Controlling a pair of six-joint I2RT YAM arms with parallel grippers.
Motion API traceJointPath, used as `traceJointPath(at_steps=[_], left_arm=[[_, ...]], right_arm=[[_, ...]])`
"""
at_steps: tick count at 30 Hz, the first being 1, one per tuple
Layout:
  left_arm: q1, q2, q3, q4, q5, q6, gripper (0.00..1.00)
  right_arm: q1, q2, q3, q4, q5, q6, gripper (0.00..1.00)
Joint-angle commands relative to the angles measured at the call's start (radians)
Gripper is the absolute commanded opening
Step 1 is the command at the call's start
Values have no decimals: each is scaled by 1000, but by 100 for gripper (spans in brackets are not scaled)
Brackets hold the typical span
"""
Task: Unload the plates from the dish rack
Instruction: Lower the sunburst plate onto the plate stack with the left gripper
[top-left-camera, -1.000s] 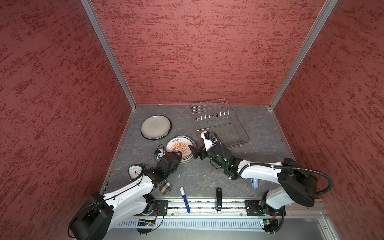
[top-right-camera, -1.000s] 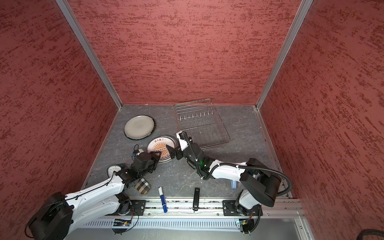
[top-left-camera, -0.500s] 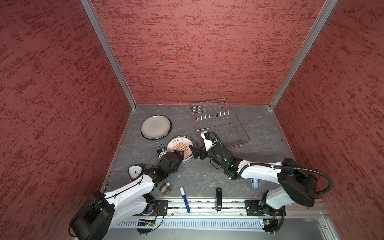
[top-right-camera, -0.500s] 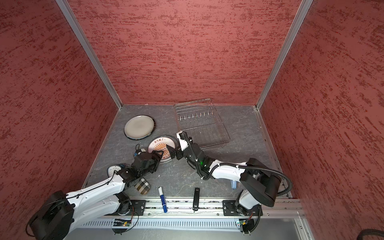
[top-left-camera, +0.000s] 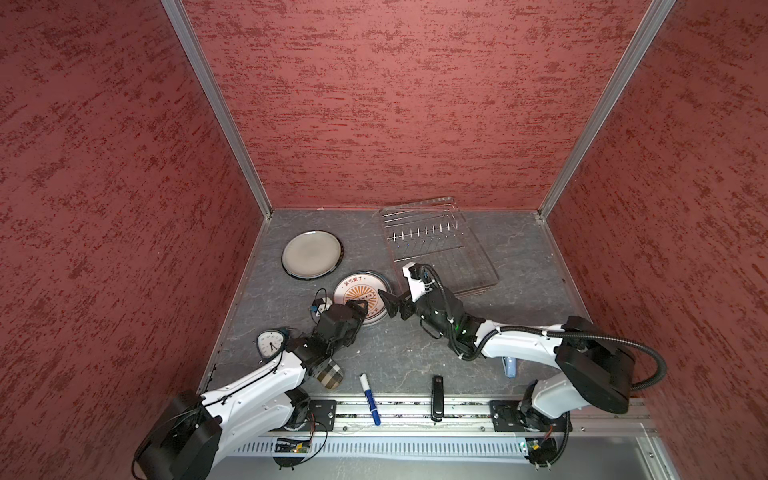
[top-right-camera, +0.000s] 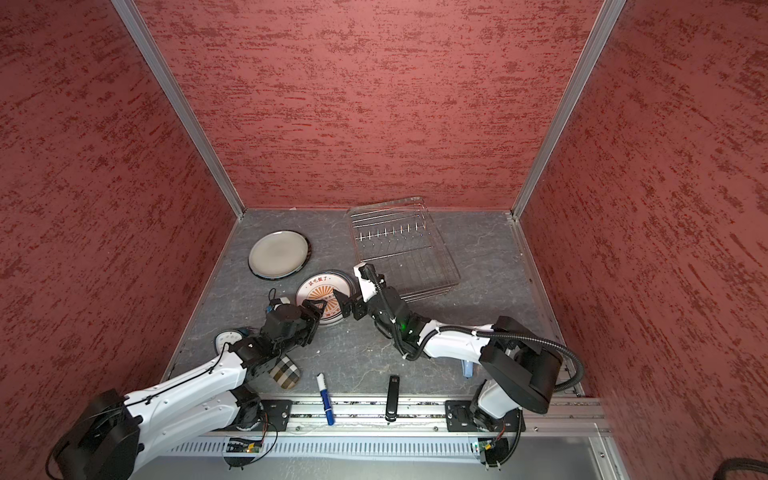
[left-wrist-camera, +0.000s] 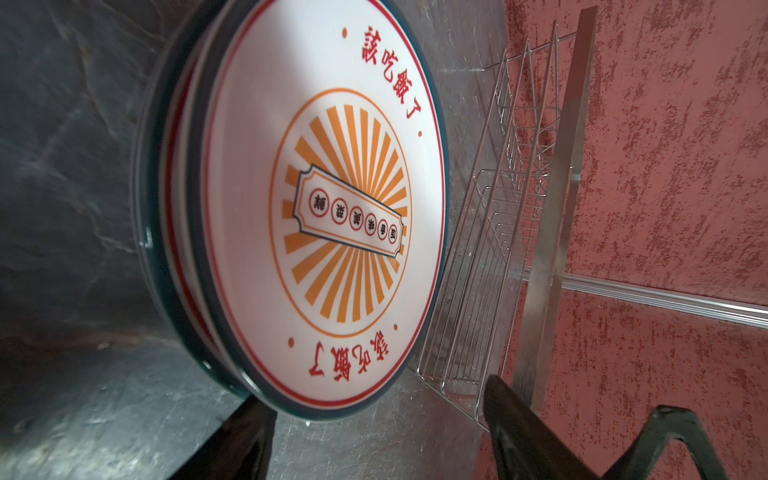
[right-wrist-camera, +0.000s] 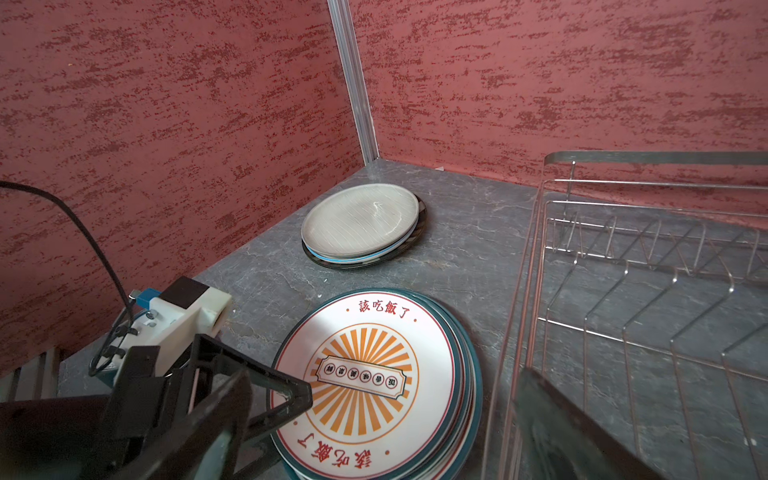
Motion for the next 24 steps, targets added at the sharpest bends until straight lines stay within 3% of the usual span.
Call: traceJointPath(at_steps=[1,24], left_arm=[[4,-26,-9,-18,-16,-11,79],[47,33,8,-16,39,0,80]], right_arm=[[8,-20,-12,39,24,-7,99],[9,-21,-15,41,18,-5,99]])
